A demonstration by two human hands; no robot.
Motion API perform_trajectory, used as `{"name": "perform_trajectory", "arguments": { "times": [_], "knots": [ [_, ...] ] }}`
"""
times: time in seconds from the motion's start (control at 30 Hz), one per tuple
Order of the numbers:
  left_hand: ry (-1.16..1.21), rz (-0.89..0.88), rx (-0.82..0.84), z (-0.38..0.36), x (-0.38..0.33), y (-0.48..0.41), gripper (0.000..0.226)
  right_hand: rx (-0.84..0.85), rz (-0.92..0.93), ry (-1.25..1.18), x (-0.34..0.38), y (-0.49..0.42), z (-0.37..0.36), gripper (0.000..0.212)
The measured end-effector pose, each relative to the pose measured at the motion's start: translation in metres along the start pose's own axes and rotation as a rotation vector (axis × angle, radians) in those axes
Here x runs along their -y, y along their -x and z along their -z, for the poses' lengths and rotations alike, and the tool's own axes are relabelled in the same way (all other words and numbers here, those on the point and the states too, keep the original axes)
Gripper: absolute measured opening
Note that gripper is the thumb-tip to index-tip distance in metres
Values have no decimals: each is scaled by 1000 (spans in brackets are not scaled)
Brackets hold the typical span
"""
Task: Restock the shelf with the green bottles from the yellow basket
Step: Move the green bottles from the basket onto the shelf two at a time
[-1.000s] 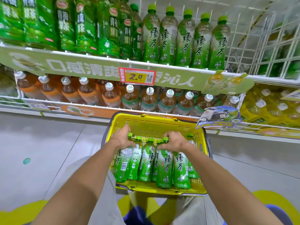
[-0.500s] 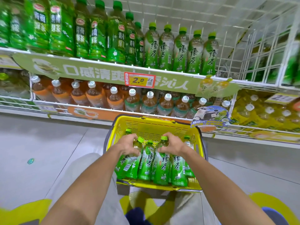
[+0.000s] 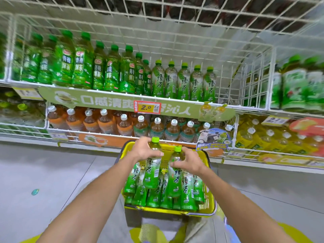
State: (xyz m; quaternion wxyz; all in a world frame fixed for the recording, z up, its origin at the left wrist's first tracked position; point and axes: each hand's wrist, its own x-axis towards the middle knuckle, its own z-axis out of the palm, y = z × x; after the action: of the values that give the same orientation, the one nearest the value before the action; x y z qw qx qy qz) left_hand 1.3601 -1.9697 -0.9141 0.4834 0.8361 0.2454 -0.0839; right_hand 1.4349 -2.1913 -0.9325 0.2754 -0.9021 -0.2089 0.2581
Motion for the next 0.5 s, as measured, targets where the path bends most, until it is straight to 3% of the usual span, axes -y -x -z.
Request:
{"name": "perform_trajectory", "arguments": {
  "times": [0.07,0.13,0.27,0.37,0.5],
  "knots": [
    [-87,-76,-68,14,-39,8,89,-61,61,24,10,4,35,86],
    [-118,-136,-106,25,-78,15,121,-144,96,41,21,8,74,107],
    [-132,-264,-133,41,-154,27,118,-266,165,81,46,29,160,100],
    [-113,-340,-174,48,-214,37,116,-404,228,66,64,43,220,111],
    [-79,-409,-230,53,-290,33,105,-481,274,56,85,54,286,105]
  ]
}}
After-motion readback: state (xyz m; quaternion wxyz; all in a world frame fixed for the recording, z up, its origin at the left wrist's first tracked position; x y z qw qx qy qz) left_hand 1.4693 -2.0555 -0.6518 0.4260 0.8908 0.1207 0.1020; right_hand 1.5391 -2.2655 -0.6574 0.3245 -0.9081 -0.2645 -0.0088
